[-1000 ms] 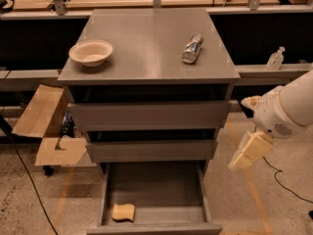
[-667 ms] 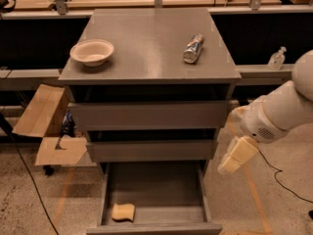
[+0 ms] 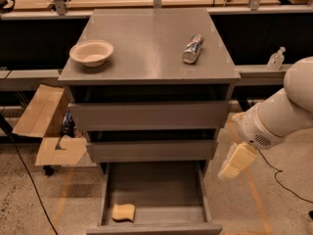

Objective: Pick sponge from bottom drawer and place on counter

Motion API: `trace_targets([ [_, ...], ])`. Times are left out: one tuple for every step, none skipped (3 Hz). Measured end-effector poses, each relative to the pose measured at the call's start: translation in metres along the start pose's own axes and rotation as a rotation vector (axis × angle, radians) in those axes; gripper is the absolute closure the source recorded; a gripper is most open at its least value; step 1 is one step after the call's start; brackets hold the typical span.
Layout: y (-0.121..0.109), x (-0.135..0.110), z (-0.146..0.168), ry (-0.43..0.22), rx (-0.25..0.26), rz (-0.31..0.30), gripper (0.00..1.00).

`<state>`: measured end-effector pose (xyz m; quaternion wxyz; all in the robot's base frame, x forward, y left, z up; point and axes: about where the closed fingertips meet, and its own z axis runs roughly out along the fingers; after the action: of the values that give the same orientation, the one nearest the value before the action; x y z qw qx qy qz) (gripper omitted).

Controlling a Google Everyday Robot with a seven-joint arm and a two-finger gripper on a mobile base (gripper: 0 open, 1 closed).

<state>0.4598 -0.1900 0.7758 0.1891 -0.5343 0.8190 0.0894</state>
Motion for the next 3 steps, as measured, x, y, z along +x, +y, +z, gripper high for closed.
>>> trace_targets([
  [0.011,0.0,0.047,-0.015,-0.025,-0.032,0.0],
  [0.019,-0.006,0.106,-0.047,-0.031,-0.066,0.0],
  [0.023,-0.013,0.155,-0.095,-0.046,-0.062,0.0],
])
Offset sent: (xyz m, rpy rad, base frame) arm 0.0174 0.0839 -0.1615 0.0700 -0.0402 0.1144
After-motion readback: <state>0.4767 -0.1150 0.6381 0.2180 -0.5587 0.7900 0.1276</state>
